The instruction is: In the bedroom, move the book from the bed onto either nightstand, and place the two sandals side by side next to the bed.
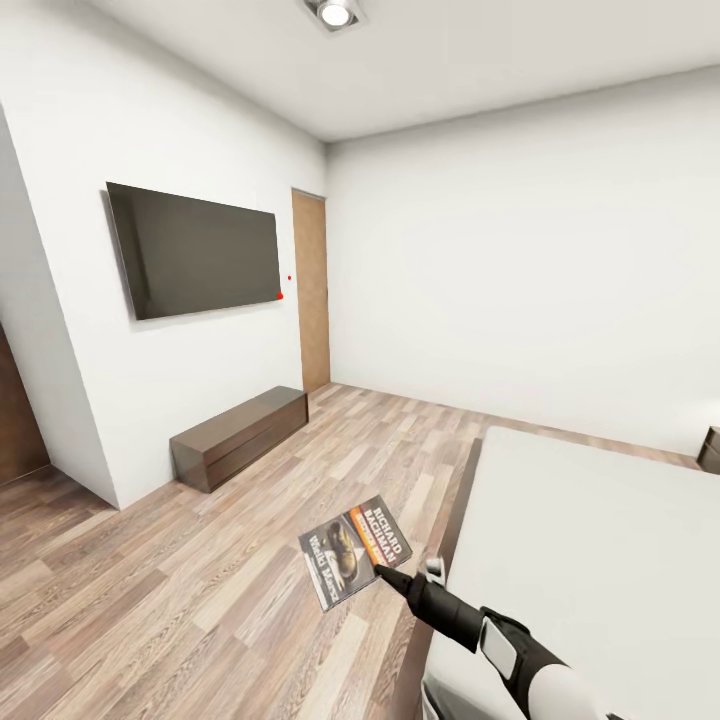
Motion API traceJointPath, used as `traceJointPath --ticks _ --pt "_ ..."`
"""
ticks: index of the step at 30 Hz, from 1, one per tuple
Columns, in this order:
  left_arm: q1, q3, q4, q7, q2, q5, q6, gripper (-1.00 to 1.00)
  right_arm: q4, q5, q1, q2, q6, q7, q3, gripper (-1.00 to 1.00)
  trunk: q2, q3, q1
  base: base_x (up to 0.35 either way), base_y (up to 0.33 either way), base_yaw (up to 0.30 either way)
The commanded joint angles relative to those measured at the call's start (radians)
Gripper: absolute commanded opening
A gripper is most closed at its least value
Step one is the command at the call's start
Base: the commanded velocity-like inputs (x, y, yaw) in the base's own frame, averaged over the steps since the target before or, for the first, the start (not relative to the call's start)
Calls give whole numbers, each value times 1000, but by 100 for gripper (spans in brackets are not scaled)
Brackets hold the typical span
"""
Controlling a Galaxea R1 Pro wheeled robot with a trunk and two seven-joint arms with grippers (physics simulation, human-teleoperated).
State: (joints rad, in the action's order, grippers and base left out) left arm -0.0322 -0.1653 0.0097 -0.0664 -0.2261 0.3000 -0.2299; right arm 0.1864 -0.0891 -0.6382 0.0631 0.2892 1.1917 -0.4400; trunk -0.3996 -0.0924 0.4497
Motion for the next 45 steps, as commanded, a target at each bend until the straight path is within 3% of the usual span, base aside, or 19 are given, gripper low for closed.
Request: traceJointPath --ticks 1,10,37,45 --pt "0 -9 1 -2 1 7 -4 100 1 -8 3 -1 10 7 2 -100 0 0 0 0 0 0" --pt "0 -9 1 -2 3 7 -5 100 1 -4 14 1 10 32 3 -100 0 -6 0 0 0 94" --pt "0 -10 1 -2 4 6 -5 100 -1 -4 15 4 10 35 4 -100 0 -9 0 0 0 272" --pt "0 -9 1 -2 4 7 -5 100 -1 -4 15 4 10 34 4 -100 0 -9 0 0 48 89"
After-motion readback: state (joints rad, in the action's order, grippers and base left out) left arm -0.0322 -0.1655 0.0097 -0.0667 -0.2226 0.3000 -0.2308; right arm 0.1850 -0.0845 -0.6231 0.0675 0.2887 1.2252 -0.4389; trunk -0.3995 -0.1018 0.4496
